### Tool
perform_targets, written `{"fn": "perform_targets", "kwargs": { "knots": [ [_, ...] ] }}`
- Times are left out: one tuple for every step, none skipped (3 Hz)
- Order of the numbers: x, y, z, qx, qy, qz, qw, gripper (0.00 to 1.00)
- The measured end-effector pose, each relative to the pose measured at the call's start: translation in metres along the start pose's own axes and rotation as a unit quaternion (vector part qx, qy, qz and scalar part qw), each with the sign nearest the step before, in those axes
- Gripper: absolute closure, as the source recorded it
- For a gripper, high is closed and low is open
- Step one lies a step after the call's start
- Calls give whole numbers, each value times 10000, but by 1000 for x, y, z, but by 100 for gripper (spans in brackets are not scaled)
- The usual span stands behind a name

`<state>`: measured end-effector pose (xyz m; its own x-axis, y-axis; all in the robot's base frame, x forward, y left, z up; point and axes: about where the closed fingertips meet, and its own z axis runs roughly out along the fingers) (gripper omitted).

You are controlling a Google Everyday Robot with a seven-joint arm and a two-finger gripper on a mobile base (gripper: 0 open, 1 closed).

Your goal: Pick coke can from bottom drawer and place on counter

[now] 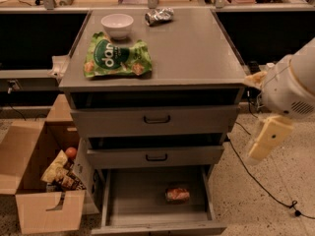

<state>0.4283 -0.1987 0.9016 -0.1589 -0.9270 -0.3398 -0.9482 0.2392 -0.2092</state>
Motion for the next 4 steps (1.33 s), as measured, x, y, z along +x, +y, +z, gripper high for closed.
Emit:
{"fn": "perform_targets", "kwargs": {
  "knots": [
    [29,31,77,-364,-683,285,9966,0],
    [53,52,129,-630,-939,535,9921,0],
    [53,52,129,-630,-939,535,9921,0],
    [60,55,153,-648,-948,641,9913,0]
  ]
}}
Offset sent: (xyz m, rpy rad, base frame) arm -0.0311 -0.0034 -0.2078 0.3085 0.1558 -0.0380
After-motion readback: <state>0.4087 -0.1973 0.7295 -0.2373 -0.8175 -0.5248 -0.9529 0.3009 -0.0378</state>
